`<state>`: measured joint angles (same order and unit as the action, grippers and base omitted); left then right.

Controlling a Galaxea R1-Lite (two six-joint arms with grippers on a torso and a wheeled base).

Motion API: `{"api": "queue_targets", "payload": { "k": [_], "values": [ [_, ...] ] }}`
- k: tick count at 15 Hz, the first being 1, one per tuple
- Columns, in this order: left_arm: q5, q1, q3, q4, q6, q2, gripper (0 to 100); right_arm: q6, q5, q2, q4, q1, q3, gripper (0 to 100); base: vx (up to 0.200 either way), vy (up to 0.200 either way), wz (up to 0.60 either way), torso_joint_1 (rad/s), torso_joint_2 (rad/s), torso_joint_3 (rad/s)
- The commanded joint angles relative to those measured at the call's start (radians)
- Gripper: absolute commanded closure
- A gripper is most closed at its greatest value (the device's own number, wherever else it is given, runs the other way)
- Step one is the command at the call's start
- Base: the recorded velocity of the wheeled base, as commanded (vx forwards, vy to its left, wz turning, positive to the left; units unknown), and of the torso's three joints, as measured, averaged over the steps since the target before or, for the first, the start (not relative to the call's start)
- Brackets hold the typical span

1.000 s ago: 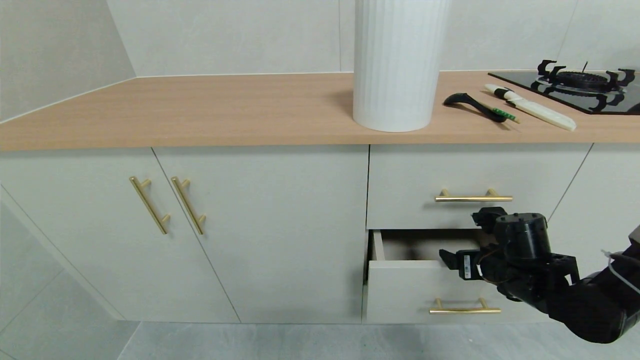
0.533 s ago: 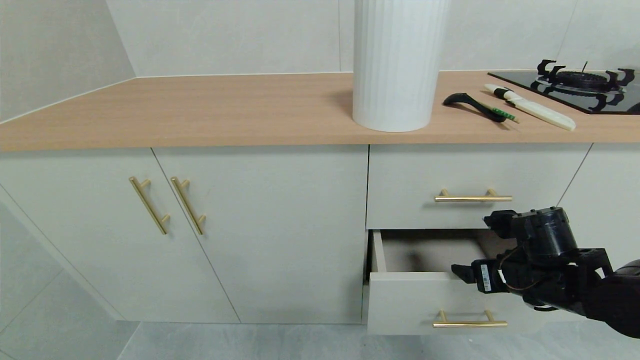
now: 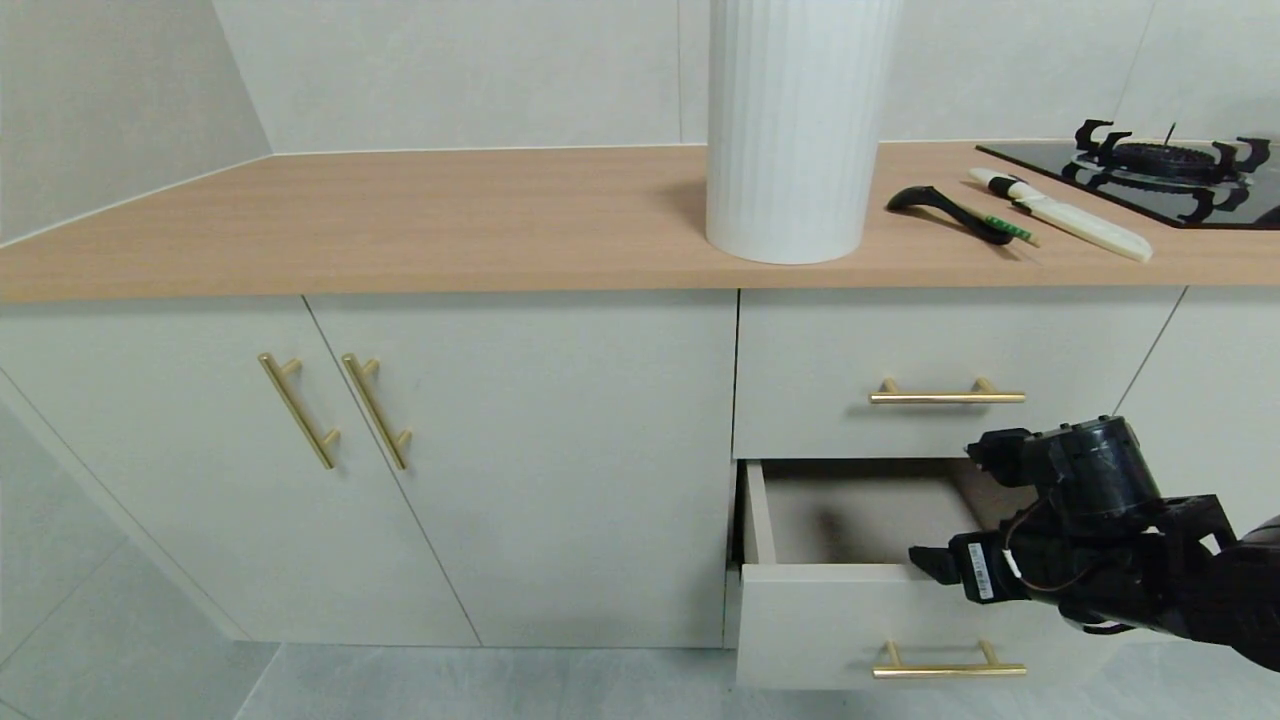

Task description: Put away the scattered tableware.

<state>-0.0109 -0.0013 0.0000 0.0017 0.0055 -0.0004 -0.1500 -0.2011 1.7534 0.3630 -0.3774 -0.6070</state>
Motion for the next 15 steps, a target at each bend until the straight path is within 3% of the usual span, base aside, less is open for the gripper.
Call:
{"api": "queue_targets", "payload": {
  "k": [1,4,10,15],
  "values": [
    [0.0,0.0,0.0,0.0,0.001,0.0,0,0.001,0.0,-0.006,-0.039,-0.005,-0.013,0,0.0,0.0,0.0,0.0,0.0,0.0],
    [0.0,0.0,0.0,0.0,0.001,0.0,0,0.003,0.028,-0.032,-0.116,-0.018,-0.019,0,0.0,0.0,0.0,0.0,0.0,0.0],
    [0.0,0.0,0.0,0.0,0.001,0.0,0,0.02,0.092,-0.118,-0.496,-0.08,-0.097,0,0.0,0.0,0.0,0.0,0.0,0.0],
    [0.0,0.0,0.0,0.0,0.001,0.0,0,0.043,0.091,-0.118,-0.616,-0.14,-0.096,0,0.0,0.0,0.0,0.0,0.0,0.0]
  ]
}}
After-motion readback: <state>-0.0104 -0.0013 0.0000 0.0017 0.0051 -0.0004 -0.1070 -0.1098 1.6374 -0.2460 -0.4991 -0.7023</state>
